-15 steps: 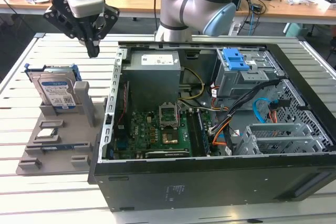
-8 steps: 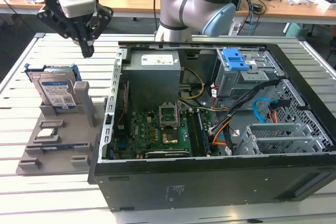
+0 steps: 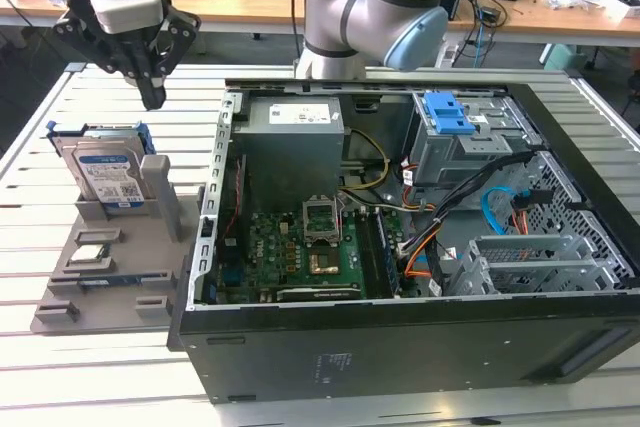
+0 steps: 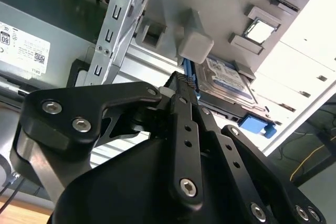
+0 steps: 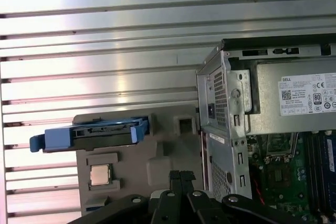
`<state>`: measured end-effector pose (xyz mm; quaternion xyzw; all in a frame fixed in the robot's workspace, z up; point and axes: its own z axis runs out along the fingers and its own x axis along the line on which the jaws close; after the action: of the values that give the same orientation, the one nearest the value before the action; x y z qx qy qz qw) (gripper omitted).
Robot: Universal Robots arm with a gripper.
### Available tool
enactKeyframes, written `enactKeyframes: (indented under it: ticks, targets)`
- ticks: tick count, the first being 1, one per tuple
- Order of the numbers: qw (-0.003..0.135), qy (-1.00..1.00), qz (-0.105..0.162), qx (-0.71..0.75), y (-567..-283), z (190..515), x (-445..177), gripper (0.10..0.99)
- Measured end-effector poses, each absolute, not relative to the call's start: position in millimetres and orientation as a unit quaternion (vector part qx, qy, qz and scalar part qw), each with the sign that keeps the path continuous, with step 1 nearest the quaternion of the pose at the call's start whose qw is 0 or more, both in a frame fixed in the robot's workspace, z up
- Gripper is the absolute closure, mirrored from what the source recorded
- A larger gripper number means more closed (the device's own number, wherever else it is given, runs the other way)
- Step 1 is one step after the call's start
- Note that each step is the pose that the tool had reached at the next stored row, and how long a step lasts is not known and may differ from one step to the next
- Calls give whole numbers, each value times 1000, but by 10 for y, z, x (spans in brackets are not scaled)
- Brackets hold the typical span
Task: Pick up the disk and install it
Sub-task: 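Reach for the disk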
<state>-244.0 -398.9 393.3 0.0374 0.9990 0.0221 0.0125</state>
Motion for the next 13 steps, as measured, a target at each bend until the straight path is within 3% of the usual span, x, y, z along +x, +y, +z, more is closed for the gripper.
enactKeyframes:
  ticks: [13]
  targets:
    - [12,999,22,37,-3988,3933,-2750,980]
